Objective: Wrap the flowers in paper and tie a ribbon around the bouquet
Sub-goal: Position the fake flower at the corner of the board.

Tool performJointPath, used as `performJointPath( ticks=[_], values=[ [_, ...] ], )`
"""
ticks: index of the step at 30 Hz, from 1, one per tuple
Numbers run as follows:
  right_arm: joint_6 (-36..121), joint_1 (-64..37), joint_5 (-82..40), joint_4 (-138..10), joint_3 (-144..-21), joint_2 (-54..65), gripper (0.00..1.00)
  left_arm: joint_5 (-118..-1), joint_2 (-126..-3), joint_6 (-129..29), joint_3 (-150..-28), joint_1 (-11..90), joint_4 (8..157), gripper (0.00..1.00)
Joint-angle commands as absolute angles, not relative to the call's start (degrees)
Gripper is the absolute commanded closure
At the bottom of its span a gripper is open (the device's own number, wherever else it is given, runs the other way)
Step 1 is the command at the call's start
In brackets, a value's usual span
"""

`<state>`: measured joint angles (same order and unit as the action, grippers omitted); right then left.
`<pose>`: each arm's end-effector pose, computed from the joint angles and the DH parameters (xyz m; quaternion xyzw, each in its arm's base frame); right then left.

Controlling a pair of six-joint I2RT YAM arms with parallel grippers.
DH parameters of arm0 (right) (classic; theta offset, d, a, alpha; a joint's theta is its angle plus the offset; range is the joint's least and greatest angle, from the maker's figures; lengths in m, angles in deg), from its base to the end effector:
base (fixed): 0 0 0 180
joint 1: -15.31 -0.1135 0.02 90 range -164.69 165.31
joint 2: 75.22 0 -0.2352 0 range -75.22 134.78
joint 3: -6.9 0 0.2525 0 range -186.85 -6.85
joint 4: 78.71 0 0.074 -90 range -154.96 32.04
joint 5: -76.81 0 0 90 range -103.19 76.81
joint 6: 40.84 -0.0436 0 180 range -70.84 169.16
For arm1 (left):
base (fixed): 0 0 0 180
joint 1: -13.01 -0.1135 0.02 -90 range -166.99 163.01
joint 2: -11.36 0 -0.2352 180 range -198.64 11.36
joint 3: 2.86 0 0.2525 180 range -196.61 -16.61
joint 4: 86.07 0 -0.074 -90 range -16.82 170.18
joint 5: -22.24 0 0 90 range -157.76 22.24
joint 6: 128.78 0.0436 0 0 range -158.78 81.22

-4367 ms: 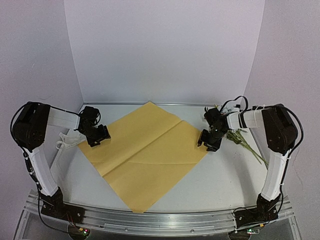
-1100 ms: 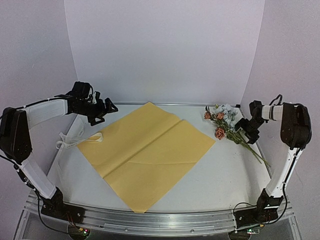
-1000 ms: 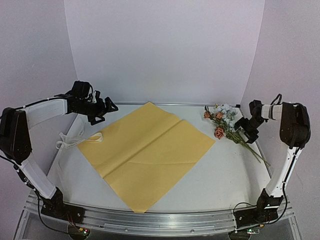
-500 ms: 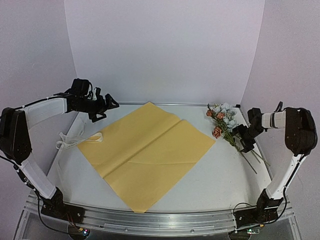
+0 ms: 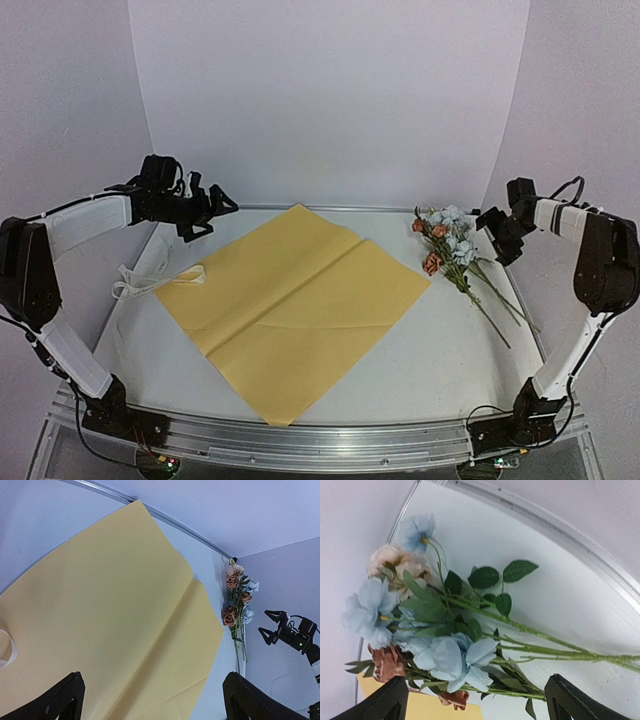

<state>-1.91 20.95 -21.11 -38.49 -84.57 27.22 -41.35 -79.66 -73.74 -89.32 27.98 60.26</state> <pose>0.3907 -0.0325 0.2038 0.4267 0.8389 0.1881 0.2806 0.3473 -0.1129 0.2586 -0.0538 0.8799 -0.3657 0.2986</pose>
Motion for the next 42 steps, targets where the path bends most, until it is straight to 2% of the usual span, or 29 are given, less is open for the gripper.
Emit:
performJointPath(
  ticks=[1, 15, 24, 32, 42],
  values=[
    [0.82, 23.77, -18.66, -33.34, -87.43, 31.57, 0.02, -40.81, -76.73, -73.88, -89.29, 28.13, 62.09, 0.0],
    [1.56, 25.42, -18.62, -30.7, -90.93, 38.83, 0.02, -39.92, -75.39, -74.02, -88.56, 28.13, 62.5, 0.0],
    [-0.9, 25.76, -23.8, -30.25, -90.61, 41.47, 0.02, -39.57, -74.78, -74.11, -88.42, 28.15, 62.74, 0.0],
    [-5.39, 24.07, -27.06, -32.43, -87.27, 40.17, 0.02, -39.23, -74.53, -74.46, -87.89, 28.15, 63.49, 0.0],
    [-13.68, 19.59, -27.34, -40.29, -77.34, 33.99, 0.02, -38.77, -74.45, -74.68, -87.36, 28.18, 64.0, 0.0]
  ],
)
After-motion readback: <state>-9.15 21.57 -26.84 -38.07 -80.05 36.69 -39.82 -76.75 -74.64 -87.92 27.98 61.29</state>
